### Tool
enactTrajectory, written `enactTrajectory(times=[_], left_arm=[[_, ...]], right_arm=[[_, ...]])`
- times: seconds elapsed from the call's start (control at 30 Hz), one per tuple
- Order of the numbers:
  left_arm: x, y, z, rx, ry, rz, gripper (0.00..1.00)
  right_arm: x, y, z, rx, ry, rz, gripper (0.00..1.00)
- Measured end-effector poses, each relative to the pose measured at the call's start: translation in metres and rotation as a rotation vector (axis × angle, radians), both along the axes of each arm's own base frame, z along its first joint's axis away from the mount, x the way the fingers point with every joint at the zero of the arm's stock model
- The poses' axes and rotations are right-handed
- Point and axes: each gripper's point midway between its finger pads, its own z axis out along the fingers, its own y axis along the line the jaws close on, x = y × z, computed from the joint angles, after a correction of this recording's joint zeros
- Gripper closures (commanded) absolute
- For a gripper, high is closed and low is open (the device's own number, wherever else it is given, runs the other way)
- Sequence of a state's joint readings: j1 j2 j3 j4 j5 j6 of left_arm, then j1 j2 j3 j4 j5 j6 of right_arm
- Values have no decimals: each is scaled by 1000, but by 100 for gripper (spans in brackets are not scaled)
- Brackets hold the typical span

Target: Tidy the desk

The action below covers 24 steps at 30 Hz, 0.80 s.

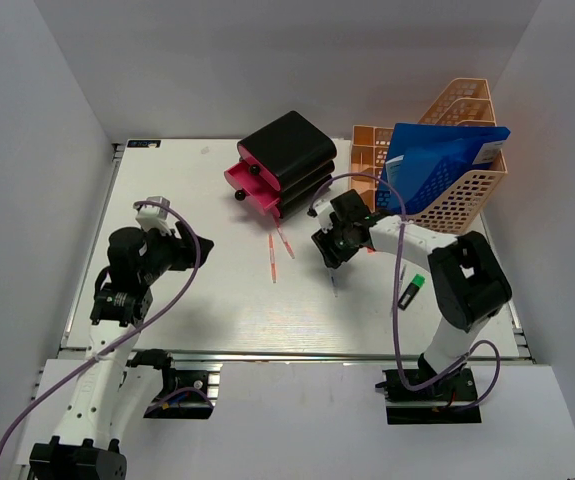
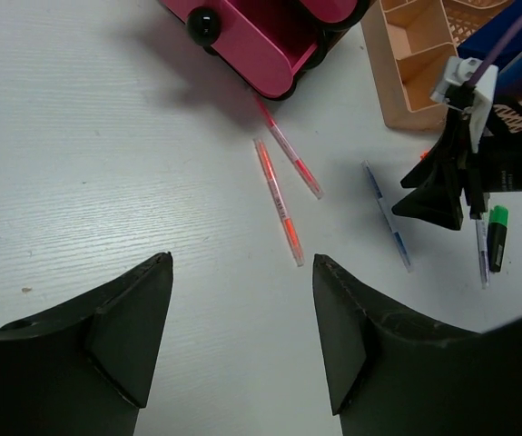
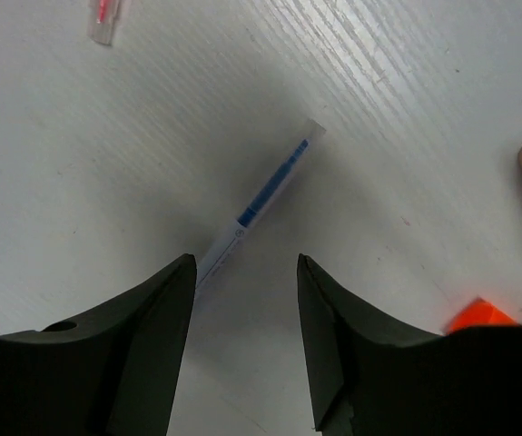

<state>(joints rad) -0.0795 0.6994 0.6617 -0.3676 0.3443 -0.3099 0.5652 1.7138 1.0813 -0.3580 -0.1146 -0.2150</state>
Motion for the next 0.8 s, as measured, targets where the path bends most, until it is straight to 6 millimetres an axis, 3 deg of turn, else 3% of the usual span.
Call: enactTrajectory(times=[0.17, 0.3, 0.57, 0.7, 0.8], left_arm=[[-2, 1, 4, 6, -19, 4, 27], [-2, 1, 5, 6, -24, 4, 26], [-3, 2, 5, 6, -23, 6, 27], [-4, 2, 4, 7, -18, 6, 27], [-4, 2, 4, 7, -16, 6, 27]], right_arm=[[-1, 0, -20, -27, 58, -15, 51], [-1, 0, -24, -35, 79, -25, 55], [4, -4, -27, -56, 46, -62, 76], [6, -6, -27, -64, 27, -67, 98], [6, -5, -27, -64, 24, -44, 100]])
